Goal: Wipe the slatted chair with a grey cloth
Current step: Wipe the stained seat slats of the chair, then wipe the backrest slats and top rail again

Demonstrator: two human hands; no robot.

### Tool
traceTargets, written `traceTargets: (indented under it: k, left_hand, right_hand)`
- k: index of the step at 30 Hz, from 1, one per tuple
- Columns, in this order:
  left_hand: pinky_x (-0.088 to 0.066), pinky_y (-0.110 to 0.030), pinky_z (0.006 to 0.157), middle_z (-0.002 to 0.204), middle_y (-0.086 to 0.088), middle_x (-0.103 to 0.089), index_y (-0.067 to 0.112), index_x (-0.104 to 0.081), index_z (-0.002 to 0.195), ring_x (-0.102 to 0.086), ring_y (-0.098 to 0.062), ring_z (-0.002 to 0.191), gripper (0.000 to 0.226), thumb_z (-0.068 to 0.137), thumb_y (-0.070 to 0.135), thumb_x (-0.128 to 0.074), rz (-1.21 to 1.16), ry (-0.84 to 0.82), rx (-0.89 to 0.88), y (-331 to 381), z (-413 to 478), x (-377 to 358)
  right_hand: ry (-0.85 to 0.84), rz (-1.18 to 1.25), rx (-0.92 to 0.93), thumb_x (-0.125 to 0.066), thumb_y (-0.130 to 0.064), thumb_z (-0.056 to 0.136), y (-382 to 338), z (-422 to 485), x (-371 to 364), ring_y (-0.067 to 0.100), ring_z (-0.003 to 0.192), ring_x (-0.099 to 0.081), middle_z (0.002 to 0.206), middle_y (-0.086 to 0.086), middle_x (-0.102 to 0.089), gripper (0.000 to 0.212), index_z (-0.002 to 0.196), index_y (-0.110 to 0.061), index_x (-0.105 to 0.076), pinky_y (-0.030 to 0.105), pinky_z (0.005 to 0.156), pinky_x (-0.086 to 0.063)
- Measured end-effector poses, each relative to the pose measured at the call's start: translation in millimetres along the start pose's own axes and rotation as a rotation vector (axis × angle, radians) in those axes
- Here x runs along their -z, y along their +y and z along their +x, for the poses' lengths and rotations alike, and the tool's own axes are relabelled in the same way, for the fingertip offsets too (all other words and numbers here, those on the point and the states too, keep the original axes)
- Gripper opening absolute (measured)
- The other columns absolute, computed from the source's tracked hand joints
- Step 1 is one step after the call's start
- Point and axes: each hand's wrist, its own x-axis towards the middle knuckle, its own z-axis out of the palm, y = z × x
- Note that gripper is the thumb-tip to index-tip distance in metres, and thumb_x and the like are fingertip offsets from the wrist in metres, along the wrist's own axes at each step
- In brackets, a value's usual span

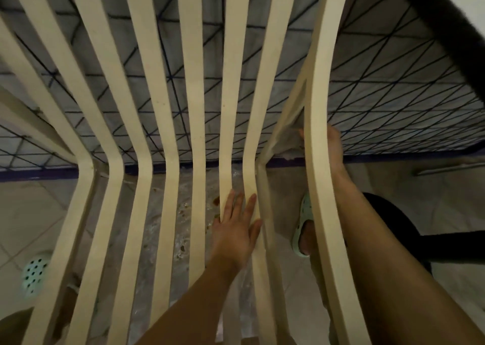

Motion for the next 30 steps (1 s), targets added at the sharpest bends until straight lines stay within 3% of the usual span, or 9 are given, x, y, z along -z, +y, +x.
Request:
traceTargets:
  k: [4, 6, 8, 9, 14, 16, 20, 23, 30]
  left_hand:
    - [-0.012, -0.049, 0.120, 0.163, 0.007, 0.006, 0.030, -0.004, 0.156, 0.021, -0.009, 0.147, 0.060, 0.103, 0.045, -0.030, -0.059, -0.110, -0.025, -5.5, 10.4, 6.7]
    - [-0.021, -0.045, 0.119, 0.159, 0.002, -0.022, 0.026, -0.026, 0.153, -0.009, -0.016, 0.149, 0.053, 0.103, 0.037, -0.037, -0.187, -0.104, -0.027, -9.4, 8.9, 15.1]
    - [-0.043, -0.036, 0.100, 0.121, 0.004, -0.060, 0.020, -0.061, 0.124, -0.054, -0.016, 0.116, 0.031, 0.099, 0.025, -0.043, -0.416, 0.002, -0.064, -13.1, -10.1, 25.5]
    - [-0.046, -0.029, 0.088, 0.102, 0.007, -0.065, 0.017, -0.067, 0.107, -0.059, -0.010, 0.096, 0.023, 0.097, 0.017, -0.045, -0.477, 0.028, -0.062, -13.1, -22.6, 31.5]
    - [-0.038, -0.004, 0.087, 0.121, 0.008, -0.063, 0.019, -0.064, 0.125, -0.058, -0.007, 0.113, 0.029, 0.100, 0.013, -0.050, -0.537, 0.002, 0.034, -28.7, -76.7, 45.0]
    - [-0.039, -0.001, 0.081, 0.112, 0.011, -0.065, 0.024, -0.066, 0.119, -0.060, -0.006, 0.107, 0.029, 0.099, 0.010, -0.051, -0.573, 0.063, 0.080, -35.8, -95.7, 58.7]
    - [-0.049, -0.016, 0.086, 0.103, 0.008, -0.071, 0.019, -0.071, 0.107, -0.064, -0.005, 0.097, 0.019, 0.098, 0.013, -0.054, -0.673, 0.238, 0.155, -50.4, -135.7, 89.8]
    - [-0.054, -0.029, 0.081, 0.096, 0.004, -0.073, 0.017, -0.068, 0.108, -0.068, -0.012, 0.092, 0.018, 0.099, 0.016, -0.053, -0.875, 0.311, 0.251, -49.2, -158.9, 104.3]
    - [-0.059, -0.030, 0.061, 0.113, 0.004, -0.062, 0.020, -0.058, 0.119, -0.060, -0.008, 0.098, 0.024, 0.096, 0.025, -0.060, -1.194, 0.233, 0.310, -22.7, -204.6, 127.8]
  right_hand:
    - [0.067, 0.001, 0.010, -0.046, -0.007, 0.100, -32.5, -21.6, 12.6, 0.006, 0.049, -0.059, 0.064, -0.001, -0.063, 0.020, 0.090, -0.009, -0.064, 0.021, 0.046, -0.047]
    - [0.113, 0.049, 0.028, -0.048, -0.003, 0.097, -38.8, -37.0, 11.3, 0.008, 0.057, -0.063, 0.076, 0.003, -0.064, 0.020, 0.099, -0.012, -0.066, 0.022, 0.051, -0.051]
    - [0.142, -0.008, 0.116, -0.047, -0.002, 0.096, -42.9, -63.1, 9.9, 0.008, 0.064, -0.062, 0.079, 0.002, -0.064, 0.024, 0.102, -0.012, -0.068, 0.024, 0.057, -0.052]
    - [0.159, -0.050, 0.180, -0.046, -0.003, 0.097, -47.1, -75.5, 10.5, 0.007, 0.067, -0.062, 0.079, -0.001, -0.064, 0.026, 0.103, -0.012, -0.069, 0.025, 0.061, -0.051]
    - [0.117, -0.123, 0.278, -0.045, -0.010, 0.100, -51.1, -129.1, 15.8, 0.011, 0.105, -0.063, 0.114, 0.002, -0.068, 0.034, 0.126, -0.019, -0.065, 0.028, 0.091, -0.052]
    - [0.063, -0.138, 0.290, -0.046, -0.012, 0.101, -53.4, -151.2, 13.0, 0.009, 0.113, -0.060, 0.122, 0.000, -0.066, 0.034, 0.129, -0.020, -0.063, 0.029, 0.096, -0.050]
    - [-0.076, -0.201, 0.275, -0.047, -0.012, 0.101, -58.5, -197.7, -3.1, 0.007, 0.093, -0.061, 0.102, -0.005, -0.067, 0.028, 0.120, -0.022, -0.064, 0.016, 0.079, -0.048]
    - [-0.212, -0.055, 0.047, -0.046, -0.023, 0.103, -52.2, -232.0, -23.2, 0.008, 0.094, -0.066, 0.102, -0.007, -0.070, 0.023, 0.116, -0.023, -0.065, 0.020, 0.070, -0.053]
    - [-0.382, 0.076, -0.270, -0.050, -0.030, 0.100, -44.1, -288.9, -57.9, 0.030, 0.097, -0.071, 0.099, 0.013, -0.075, 0.033, 0.112, -0.006, -0.069, 0.052, 0.095, -0.052]
